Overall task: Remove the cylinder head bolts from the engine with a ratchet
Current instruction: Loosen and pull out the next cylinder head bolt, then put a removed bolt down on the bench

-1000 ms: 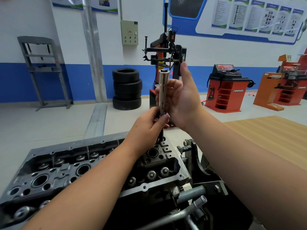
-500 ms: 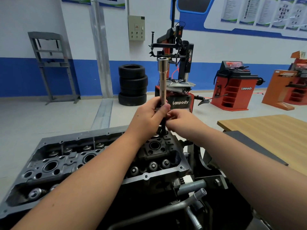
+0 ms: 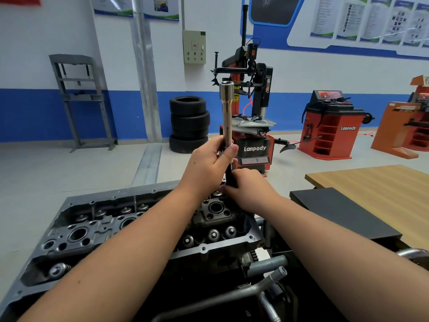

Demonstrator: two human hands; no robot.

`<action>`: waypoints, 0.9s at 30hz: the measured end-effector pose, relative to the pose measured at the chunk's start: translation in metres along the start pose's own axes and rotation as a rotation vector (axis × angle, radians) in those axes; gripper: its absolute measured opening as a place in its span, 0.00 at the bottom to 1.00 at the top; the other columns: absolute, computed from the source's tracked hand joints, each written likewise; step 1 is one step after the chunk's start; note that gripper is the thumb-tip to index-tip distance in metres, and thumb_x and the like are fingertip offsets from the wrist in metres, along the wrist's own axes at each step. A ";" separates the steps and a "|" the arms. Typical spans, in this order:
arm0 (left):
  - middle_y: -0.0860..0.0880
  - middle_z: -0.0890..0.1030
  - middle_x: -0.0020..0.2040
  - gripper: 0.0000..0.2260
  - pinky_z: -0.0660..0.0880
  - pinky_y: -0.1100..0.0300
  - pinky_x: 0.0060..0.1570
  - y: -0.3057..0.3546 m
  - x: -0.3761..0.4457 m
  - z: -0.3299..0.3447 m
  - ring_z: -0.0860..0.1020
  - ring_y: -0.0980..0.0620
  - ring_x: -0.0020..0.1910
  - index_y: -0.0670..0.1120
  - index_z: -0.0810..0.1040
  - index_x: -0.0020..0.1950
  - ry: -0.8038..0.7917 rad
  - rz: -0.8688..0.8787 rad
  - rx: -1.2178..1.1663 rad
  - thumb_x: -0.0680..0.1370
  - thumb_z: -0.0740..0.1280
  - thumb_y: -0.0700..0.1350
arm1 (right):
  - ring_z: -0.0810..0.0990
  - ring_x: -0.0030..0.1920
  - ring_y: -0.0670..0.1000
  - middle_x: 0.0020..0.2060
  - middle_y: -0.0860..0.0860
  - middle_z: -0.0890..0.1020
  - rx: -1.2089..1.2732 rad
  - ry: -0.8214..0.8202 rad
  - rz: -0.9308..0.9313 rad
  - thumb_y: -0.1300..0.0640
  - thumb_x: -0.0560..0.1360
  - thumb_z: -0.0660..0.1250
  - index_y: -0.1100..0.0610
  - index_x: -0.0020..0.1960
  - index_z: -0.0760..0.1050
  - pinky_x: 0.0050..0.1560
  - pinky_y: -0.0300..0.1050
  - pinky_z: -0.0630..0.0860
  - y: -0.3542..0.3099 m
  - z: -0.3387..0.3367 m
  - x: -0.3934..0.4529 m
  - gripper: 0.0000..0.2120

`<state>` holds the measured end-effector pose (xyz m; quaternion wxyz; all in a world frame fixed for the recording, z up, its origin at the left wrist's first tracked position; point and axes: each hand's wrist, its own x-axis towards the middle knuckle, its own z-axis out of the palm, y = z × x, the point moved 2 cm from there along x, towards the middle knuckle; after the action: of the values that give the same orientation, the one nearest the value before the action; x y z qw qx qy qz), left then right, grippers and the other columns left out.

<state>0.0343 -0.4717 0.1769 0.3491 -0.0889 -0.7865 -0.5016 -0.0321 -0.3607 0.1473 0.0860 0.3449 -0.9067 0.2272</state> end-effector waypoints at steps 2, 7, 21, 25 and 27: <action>0.53 0.82 0.46 0.06 0.82 0.45 0.56 0.010 0.003 0.000 0.85 0.56 0.46 0.57 0.77 0.51 0.032 0.011 0.008 0.85 0.65 0.46 | 0.78 0.43 0.55 0.39 0.53 0.80 0.081 0.048 -0.007 0.48 0.78 0.68 0.56 0.42 0.74 0.38 0.47 0.71 -0.002 -0.005 -0.002 0.12; 0.53 0.79 0.43 0.05 0.82 0.50 0.54 0.048 0.022 -0.001 0.84 0.56 0.42 0.53 0.75 0.51 0.162 0.040 -0.109 0.86 0.61 0.48 | 0.74 0.33 0.46 0.32 0.50 0.80 0.408 0.209 -0.024 0.49 0.76 0.70 0.56 0.42 0.79 0.31 0.41 0.65 -0.018 -0.033 -0.004 0.11; 0.54 0.67 0.28 0.17 0.64 0.60 0.24 0.140 0.029 -0.057 0.64 0.55 0.25 0.46 0.68 0.47 0.624 0.016 -0.732 0.85 0.59 0.58 | 0.74 0.27 0.40 0.30 0.45 0.81 0.529 0.364 -0.026 0.50 0.76 0.71 0.53 0.43 0.83 0.33 0.39 0.69 -0.012 -0.075 -0.039 0.07; 0.53 0.67 0.28 0.19 0.61 0.60 0.24 0.119 0.018 -0.052 0.64 0.55 0.24 0.47 0.68 0.45 0.609 -0.185 -0.766 0.84 0.60 0.62 | 0.72 0.25 0.40 0.24 0.40 0.76 0.652 0.347 0.028 0.48 0.75 0.72 0.51 0.46 0.84 0.26 0.39 0.68 -0.010 -0.091 -0.047 0.07; 0.53 0.66 0.27 0.19 0.60 0.61 0.23 0.098 0.008 -0.040 0.63 0.56 0.24 0.49 0.67 0.44 0.584 -0.290 -0.792 0.84 0.60 0.63 | 0.72 0.25 0.42 0.25 0.41 0.77 0.626 0.274 0.030 0.48 0.75 0.73 0.51 0.47 0.83 0.25 0.39 0.69 -0.014 -0.098 -0.056 0.07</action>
<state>0.0945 -0.4607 0.2634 0.4204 0.0394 -0.4101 -0.8084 0.0189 -0.2905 0.2214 0.0935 0.3073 -0.7780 0.5399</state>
